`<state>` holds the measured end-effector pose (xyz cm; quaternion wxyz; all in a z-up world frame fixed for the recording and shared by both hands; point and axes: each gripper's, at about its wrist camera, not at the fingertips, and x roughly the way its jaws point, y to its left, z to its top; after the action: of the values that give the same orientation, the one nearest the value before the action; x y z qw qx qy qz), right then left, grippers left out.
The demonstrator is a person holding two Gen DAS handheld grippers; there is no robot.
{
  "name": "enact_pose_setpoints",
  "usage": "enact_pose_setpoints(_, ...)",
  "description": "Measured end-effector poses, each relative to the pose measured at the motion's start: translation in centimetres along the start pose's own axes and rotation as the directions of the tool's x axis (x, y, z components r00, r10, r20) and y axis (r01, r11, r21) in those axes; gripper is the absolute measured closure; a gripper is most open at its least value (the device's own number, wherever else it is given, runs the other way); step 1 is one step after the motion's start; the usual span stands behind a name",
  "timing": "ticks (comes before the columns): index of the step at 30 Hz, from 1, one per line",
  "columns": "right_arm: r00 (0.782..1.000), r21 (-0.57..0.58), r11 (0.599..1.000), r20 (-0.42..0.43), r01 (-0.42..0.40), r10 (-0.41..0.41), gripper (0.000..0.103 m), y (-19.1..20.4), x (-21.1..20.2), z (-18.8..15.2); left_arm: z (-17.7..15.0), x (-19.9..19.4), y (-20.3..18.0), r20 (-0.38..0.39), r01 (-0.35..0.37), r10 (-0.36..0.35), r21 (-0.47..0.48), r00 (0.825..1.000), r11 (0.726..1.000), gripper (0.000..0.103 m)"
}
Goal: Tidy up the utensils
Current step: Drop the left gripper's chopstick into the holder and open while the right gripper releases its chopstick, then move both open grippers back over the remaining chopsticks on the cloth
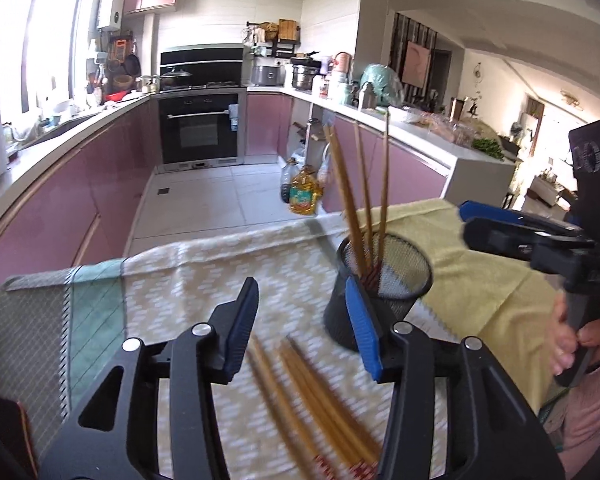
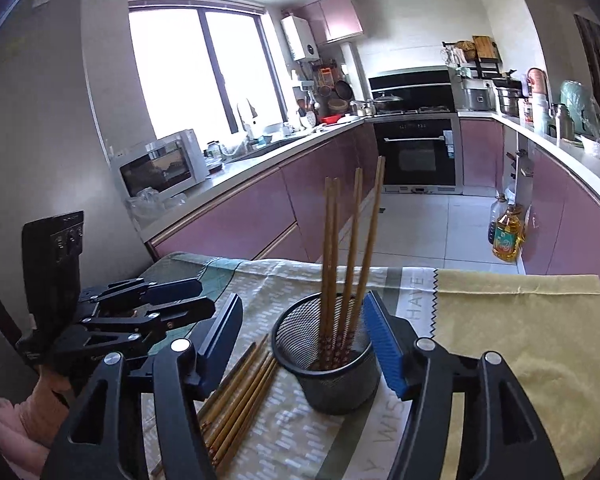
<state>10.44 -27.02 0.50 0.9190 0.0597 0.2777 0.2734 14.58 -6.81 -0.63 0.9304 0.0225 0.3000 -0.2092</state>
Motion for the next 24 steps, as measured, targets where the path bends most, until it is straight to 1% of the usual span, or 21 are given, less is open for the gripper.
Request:
enact_pose_setpoints(2,0.999,-0.022,0.999,-0.044,-0.029,0.028,0.040,1.1,0.4,-1.5,-1.8,-0.3,0.5,-0.034,-0.026,0.026,0.008,0.999,1.000,0.056)
enact_pose_setpoints(4,0.995,-0.036,0.999,-0.097,-0.031,0.027,0.040,2.1,1.4,-3.0,-3.2,-0.2,1.0,-0.072,-0.045,0.046,0.015,0.996,0.999,0.056)
enact_pose_setpoints(7,0.983,-0.012,0.999,-0.175,-0.051,0.048,0.040,2.4,3.3,-5.2,-5.7,0.3,1.4,-0.135,-0.064,0.066,0.023,0.989,0.998,0.056)
enact_pose_setpoints(10,0.969,0.011,0.999,-0.243,-0.045,0.046,0.040,2.5,5.1,-7.1,-8.0,0.8,1.5,-0.184,-0.075,0.081,0.037,0.980,0.996,0.056)
enact_pose_setpoints(13,0.958,0.026,0.999,-0.285,-0.032,0.038,0.041,2.7,6.2,-8.5,-9.2,1.3,1.5,-0.219,-0.082,0.089,0.040,0.972,0.996,0.056)
enact_pose_setpoints(16,0.951,0.021,1.000,-0.307,-0.014,0.019,0.043,2.9,6.6,-9.4,-10.2,1.5,1.4,-0.239,-0.089,0.096,0.041,0.966,0.995,0.056)
enact_pose_setpoints(20,0.944,0.003,1.000,-0.330,0.012,-0.011,0.046,3.1,7.3,-9.7,-10.8,1.9,1.4,-0.265,-0.092,0.099,0.036,0.959,0.995,0.057)
enact_pose_setpoints(22,0.939,-0.002,1.000,-0.342,0.022,-0.022,0.050,3.3,7.7,-9.9,-11.0,2.0,1.4,-0.273,-0.090,0.096,0.035,0.957,0.995,0.057)
enact_pose_setpoints(24,0.936,-0.005,1.000,-0.351,0.026,-0.026,0.051,3.5,8.0,-10.0,-11.1,2.1,1.3,-0.279,-0.089,0.097,0.039,0.955,0.995,0.057)
